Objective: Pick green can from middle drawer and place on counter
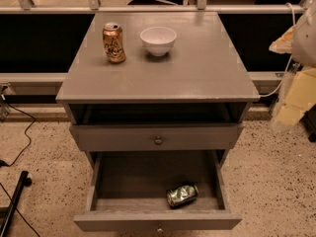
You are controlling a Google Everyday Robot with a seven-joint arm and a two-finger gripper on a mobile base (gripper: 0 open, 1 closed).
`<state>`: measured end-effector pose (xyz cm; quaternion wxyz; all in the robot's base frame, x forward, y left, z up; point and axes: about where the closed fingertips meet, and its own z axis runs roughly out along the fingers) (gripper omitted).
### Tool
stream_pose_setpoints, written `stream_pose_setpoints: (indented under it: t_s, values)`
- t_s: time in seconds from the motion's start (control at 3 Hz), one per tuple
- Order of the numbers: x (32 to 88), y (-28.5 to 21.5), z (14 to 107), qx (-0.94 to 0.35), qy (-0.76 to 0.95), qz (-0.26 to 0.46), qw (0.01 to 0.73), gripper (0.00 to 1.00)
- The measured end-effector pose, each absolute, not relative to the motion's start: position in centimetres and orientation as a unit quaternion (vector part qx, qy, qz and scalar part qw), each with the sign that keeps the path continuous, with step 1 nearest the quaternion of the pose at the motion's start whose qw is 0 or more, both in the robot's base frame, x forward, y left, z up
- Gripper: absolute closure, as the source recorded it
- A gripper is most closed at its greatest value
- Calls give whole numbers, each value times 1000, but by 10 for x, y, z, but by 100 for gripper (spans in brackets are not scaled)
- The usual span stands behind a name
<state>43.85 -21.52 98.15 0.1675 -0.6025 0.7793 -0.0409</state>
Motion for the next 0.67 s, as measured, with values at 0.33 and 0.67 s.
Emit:
stream_pose_setpoints:
  t_s: [0.33,0.67]
  values:
    - [438,-215,981,-603,779,-41,168,0]
    - [440,-222,960,-625,761,-46,171,0]
